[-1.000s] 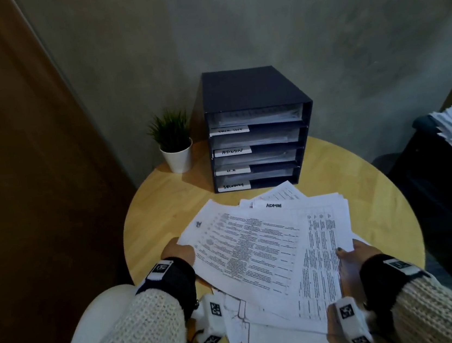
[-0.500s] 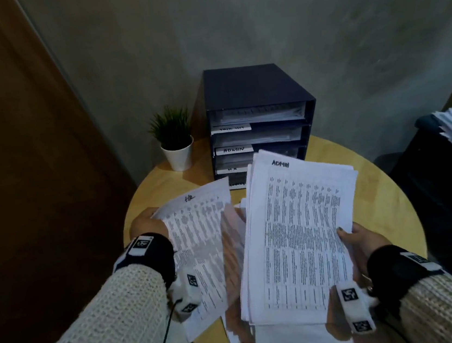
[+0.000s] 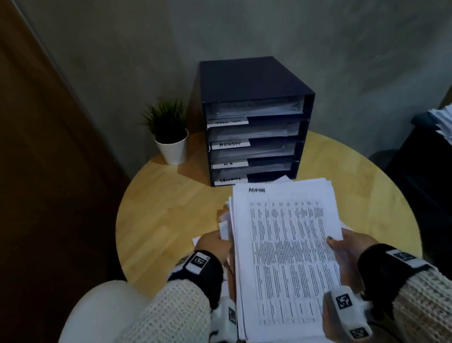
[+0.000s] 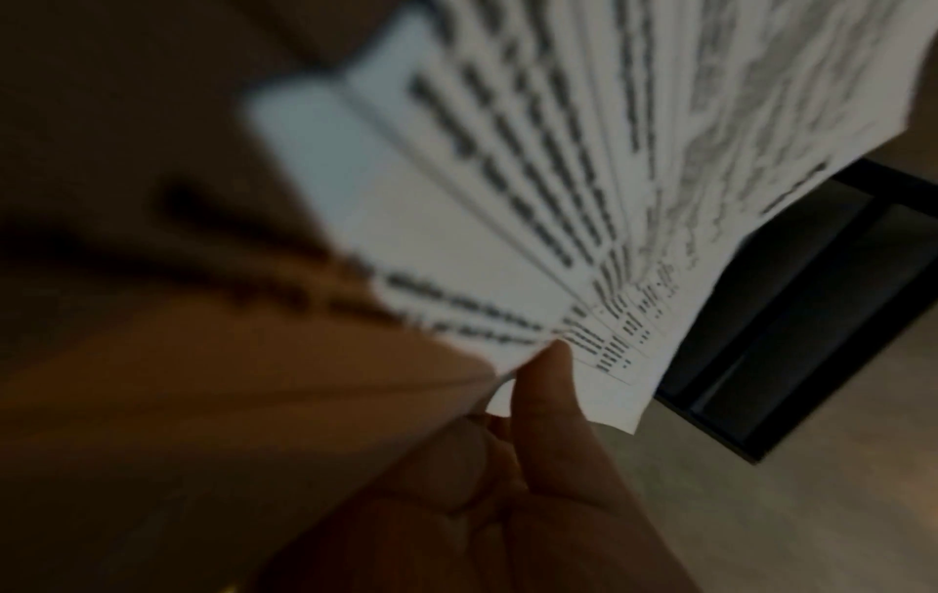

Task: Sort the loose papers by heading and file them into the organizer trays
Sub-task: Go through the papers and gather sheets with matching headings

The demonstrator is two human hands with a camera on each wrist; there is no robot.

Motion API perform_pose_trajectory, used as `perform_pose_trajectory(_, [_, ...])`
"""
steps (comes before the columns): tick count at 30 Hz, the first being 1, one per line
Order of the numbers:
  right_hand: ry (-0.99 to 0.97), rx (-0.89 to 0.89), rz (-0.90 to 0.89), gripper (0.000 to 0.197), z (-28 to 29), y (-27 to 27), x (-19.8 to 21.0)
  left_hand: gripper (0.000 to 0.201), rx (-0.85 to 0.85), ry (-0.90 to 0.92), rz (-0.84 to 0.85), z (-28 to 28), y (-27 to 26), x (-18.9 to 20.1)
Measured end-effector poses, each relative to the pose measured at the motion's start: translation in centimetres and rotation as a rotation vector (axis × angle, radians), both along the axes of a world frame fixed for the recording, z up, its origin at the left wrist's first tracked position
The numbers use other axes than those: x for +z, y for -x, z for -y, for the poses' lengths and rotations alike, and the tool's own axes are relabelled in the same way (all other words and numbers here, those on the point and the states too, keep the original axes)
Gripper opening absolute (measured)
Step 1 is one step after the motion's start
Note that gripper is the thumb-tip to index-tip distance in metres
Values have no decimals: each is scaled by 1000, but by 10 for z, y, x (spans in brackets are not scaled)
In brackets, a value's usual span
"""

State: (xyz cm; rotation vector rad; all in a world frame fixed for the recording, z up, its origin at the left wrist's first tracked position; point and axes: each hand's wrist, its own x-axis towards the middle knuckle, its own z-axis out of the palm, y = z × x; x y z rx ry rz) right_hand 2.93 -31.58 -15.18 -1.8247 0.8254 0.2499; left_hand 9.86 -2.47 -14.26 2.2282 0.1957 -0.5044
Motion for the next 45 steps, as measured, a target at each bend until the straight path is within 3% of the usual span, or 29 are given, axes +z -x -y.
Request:
perform_pose_trajectory(3, [379,206,-181,45,-9,1,15,29,190,-128,-21,-26,-7,-3])
perform_pose_trajectory(5, [483,304,-243,48,-11,-1,18,38,266,-175,-52,-43,-11,-2])
perform_pose_trajectory(8, [563,395,-286,51,-13,-5,17,38,275,-98,-83,-49,-14,2])
perform_pose_trajectory(11, [587,403,-287,50,-11,-7,15,27,283,38,-199,-42,-18,6])
perform_pose_trajectory(16, [584,406,-305,50,-10,-7,12,17,85,-29,-228,-35,-6,3])
perform_pose_trajectory(19, [582,354,-291,54,-12,-4,14,40,-2,-126,-179,-33,-3,0])
perform_pose_trajectory(23, [567,339,-305,57,-10,-3,11,30,90,-26,-104,-34,-4,-5])
perform_pose_trajectory(26, [476,299,-298,59,-9,-2,15,21,210,-73,-2,-39,-9,-6])
perform_pose_trajectory(28, [414,260,-214,55,-9,-1,17,32,300,-91,72,-41,-11,1])
perform_pose_trajectory(30, [363,213,-111,48,-9,-4,23,46,285,-104,174,-38,-13,12])
perform_pose_trajectory(35, [306,231,150,33,-34,-15,80,71,49,41,521,-21,-19,67])
perform_pose_trajectory(37, [370,296,206,34,-51,-20,109,78,-58,77,585,-14,-16,88])
perform_pose_trajectory(39, [527,417,204,33,-72,-20,140,81,-127,223,543,-8,-7,107])
perform_pose_trajectory(42, [765,599,185,36,-102,-17,176,65,-73,560,384,-3,5,116])
perform_pose_trajectory(45, [832,655,183,36,-114,-13,193,37,36,679,341,-12,9,111])
